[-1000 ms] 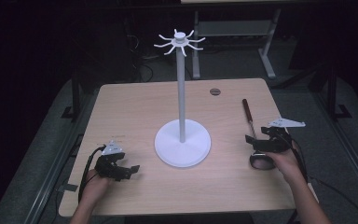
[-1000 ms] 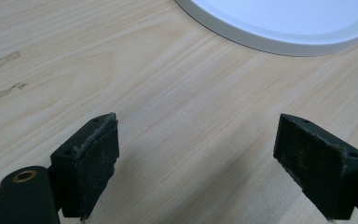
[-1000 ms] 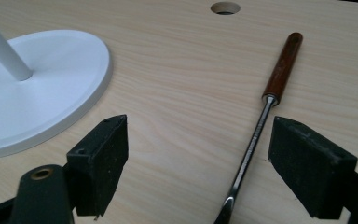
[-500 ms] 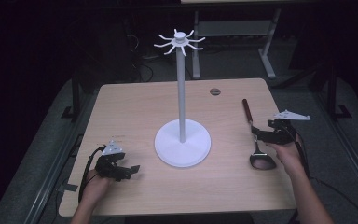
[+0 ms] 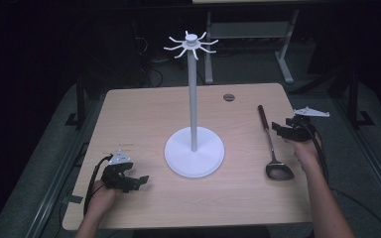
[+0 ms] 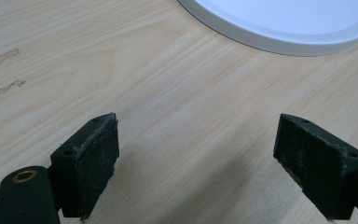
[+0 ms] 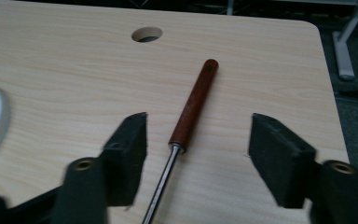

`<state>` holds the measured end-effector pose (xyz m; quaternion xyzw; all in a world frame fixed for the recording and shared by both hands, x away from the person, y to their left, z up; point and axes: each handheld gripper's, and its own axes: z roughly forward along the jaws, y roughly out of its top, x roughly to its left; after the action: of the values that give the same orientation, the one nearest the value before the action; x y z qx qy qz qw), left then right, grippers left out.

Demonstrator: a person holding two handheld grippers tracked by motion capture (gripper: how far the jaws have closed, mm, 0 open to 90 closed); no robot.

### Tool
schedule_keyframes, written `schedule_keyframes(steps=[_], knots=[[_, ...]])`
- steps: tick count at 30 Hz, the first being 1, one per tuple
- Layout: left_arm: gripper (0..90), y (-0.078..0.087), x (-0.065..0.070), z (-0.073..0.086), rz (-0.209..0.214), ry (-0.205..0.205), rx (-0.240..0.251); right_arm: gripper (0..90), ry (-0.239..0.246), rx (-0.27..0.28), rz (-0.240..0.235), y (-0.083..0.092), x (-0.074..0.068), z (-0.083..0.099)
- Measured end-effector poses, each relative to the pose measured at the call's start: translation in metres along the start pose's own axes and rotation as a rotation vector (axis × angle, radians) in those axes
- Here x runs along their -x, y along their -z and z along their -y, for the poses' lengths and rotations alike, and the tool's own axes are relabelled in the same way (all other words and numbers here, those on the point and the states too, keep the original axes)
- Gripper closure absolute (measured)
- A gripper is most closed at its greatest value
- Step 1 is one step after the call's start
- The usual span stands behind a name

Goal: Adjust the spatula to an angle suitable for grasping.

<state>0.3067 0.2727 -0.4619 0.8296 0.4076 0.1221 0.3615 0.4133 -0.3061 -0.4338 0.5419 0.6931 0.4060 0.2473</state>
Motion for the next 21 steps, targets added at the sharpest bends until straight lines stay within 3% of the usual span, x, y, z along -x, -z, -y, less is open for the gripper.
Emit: schedule_keyframes(steps=[3, 4, 5, 7, 8, 12, 21], knots=[[13.8, -0.001, 0.0, 0.0, 0.0, -0.003, 0.005, 52.4, -0.003, -0.013, 0.026, -0.008, 0.002, -0.002], [13.8, -0.001, 0.0, 0.0, -0.001, -0.013, 0.005, 61.1, -0.002, -0.017, 0.037, -0.013, 0.004, -0.003], [13.8, -0.001, 0.0, 0.0, -0.001, -0.011, 0.005, 61.1, -0.002, -0.017, 0.037, -0.013, 0.004, -0.003], [13.8, -0.001, 0.0, 0.0, 0.001, -0.003, 0.005, 70.3, -0.006, -0.016, 0.048, -0.017, 0.006, -0.004], [13.8, -0.001, 0.0, 0.0, 0.001, 0.001, 0.005, 78.7, -0.019, -0.008, 0.051, -0.022, 0.008, -0.005], [13.8, 0.0, 0.0, 0.0, 0.002, 0.001, 0.001, 89.3, -0.028, -0.031, 0.05, -0.03, 0.011, -0.004], [13.8, 0.001, -0.001, 0.001, 0.002, -0.005, 0.005, 90.0, -0.009, -0.116, 0.04, -0.048, 0.01, 0.003]])
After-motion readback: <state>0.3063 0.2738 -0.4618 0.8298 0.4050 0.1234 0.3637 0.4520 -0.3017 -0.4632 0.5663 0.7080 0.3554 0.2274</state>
